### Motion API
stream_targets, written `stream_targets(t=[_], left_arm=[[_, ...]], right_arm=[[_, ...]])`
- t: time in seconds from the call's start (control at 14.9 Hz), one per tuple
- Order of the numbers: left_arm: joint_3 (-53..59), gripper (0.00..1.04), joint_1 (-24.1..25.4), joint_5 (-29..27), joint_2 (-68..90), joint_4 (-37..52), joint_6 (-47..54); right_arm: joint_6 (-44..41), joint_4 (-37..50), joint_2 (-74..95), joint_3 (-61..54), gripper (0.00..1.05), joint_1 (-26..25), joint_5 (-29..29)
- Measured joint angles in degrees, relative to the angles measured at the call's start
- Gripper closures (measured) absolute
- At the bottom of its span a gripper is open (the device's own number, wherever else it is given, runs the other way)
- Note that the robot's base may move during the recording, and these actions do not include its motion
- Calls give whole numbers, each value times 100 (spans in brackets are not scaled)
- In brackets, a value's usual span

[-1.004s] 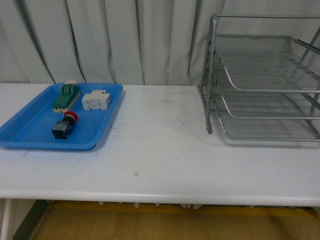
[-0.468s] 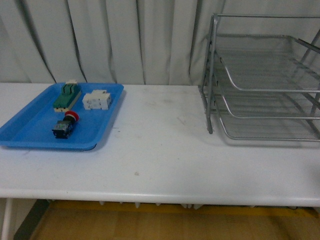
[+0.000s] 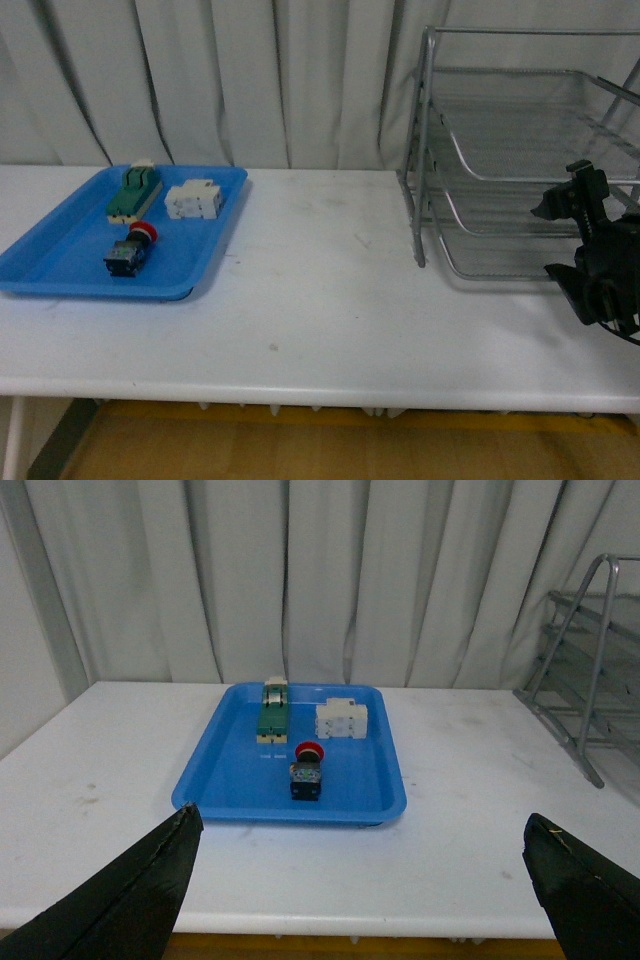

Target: Place button on rack with both arms

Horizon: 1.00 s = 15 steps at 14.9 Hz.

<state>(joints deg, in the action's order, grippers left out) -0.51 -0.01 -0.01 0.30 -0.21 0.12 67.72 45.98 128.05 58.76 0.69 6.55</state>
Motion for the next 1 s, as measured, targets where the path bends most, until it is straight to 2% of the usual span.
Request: stream_targets(t=[0.27, 0.4, 0.54, 0.74, 0.87, 1.0], left_arm=[[0, 7, 0, 0, 0, 0, 2], [0, 7, 0, 0, 0, 0, 0], [0, 7, 0, 0, 0, 0, 0], [0, 7, 0, 0, 0, 0, 0], [0, 7, 0, -2, 0, -2, 0], [0, 7, 0, 0, 0, -2, 0]], right_arm=[[352, 579, 310, 133, 74, 90, -254], [678, 1178, 262, -291, 95, 81, -221], [1379, 1714, -17, -1095, 101, 76, -181], [1390, 2527, -570, -2684, 101, 81, -122], [741, 2579, -702, -3067, 75, -48, -42], [-17, 2468, -1558, -3515, 43, -317, -57]])
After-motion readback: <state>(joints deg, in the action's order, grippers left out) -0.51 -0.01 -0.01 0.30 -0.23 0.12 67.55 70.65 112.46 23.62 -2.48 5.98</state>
